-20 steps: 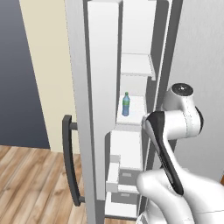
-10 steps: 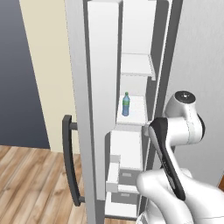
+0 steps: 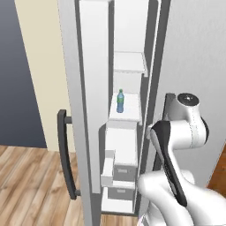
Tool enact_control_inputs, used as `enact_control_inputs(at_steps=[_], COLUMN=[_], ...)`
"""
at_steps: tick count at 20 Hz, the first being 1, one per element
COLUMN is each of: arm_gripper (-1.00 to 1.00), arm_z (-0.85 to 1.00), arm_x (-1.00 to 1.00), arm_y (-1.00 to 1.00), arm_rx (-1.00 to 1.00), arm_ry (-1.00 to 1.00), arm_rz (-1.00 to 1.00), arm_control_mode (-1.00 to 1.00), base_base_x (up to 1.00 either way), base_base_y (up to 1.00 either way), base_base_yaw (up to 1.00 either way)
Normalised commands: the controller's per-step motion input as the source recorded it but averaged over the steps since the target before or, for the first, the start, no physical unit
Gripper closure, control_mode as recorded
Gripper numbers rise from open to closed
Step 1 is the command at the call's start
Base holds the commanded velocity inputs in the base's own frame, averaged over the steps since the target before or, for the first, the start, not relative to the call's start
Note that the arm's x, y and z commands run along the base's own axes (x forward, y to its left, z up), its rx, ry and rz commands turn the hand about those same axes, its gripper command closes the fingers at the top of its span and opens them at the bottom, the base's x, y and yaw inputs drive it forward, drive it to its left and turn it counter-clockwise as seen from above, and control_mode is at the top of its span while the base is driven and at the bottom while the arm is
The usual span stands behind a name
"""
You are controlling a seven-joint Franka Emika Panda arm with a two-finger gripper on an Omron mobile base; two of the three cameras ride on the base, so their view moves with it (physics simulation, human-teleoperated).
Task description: Take the bottled waters from the counter and place them in the freezer to freeze. Close the freezer door after placing the bottles.
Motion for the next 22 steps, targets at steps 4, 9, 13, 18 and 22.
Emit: enact_control_inputs(at_steps=[4, 9, 13, 18, 22], arm_gripper=[-1.0, -1.0, -1.0, -1.0, -1.0], arm_z=[0.0, 0.0, 0.0, 0.0, 0.0], arm_x=[0.0, 0.0, 0.0, 0.0, 0.0], arm_y=[0.0, 0.0, 0.0, 0.0, 0.0], arm_rx=[0.0, 0.0, 0.0, 0.0, 0.0], arm_ry=[0.0, 0.0, 0.0, 0.0, 0.0], arm_rz=[0.0, 0.0, 0.0, 0.0, 0.0], arm_control_mode=[1.0, 1.0, 1.0, 1.0, 1.0], base_base_x=[-0.77, -0.16, 0.11, 0.06, 0.42], base_base_y=[-0.26, -0.79, -1.0, -1.0, -0.95], base_base_yaw=[-0.18, -0.32, -0.31, -0.19, -0.13])
